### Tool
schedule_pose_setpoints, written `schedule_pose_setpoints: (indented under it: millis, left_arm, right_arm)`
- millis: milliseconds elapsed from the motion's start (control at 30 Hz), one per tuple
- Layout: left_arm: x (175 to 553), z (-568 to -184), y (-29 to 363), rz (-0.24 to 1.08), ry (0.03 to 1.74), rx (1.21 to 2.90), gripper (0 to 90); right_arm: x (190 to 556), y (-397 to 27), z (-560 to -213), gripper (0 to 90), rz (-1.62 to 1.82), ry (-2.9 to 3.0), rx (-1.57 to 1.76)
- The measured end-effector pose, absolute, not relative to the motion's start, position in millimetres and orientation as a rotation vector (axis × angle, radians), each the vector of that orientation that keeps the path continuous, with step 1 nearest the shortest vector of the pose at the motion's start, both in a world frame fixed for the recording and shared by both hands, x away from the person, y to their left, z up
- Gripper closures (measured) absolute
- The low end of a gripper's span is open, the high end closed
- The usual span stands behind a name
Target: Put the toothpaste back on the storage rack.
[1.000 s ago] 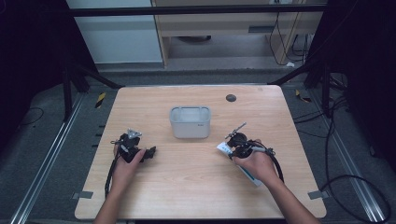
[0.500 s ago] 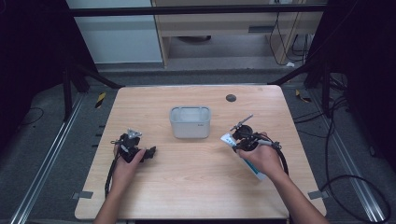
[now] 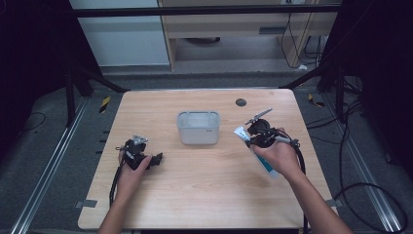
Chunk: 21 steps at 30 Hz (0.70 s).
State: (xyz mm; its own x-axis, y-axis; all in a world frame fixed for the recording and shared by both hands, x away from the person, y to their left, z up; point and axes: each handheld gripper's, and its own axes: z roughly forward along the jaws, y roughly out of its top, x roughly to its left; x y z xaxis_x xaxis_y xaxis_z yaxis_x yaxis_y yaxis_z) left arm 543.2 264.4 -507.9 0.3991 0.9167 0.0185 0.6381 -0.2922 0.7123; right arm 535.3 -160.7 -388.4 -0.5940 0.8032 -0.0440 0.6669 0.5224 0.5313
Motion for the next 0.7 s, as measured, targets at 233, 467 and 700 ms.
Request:
schedule_pose_setpoints:
  millis: [233,467,700]
  left_arm:
    - [543.2,-507.9,264.4,0.576,1.322,2.034,0.0]
    - [543.4,-507.9,264.3,0.575,1.322,2.034,0.0]
    - [543.5,-507.9,264.3,0.575,1.323,2.034,0.0]
  right_arm:
    - [537.0,-163.1,-380.5,79.3,0.738,2.448,1.233]
    - [537.7,-165.9,-374.3,79.3,0.776,2.422,1.241]
    - [538.4,-166.4,-369.0,79.4,0.831,2.396,1.24]
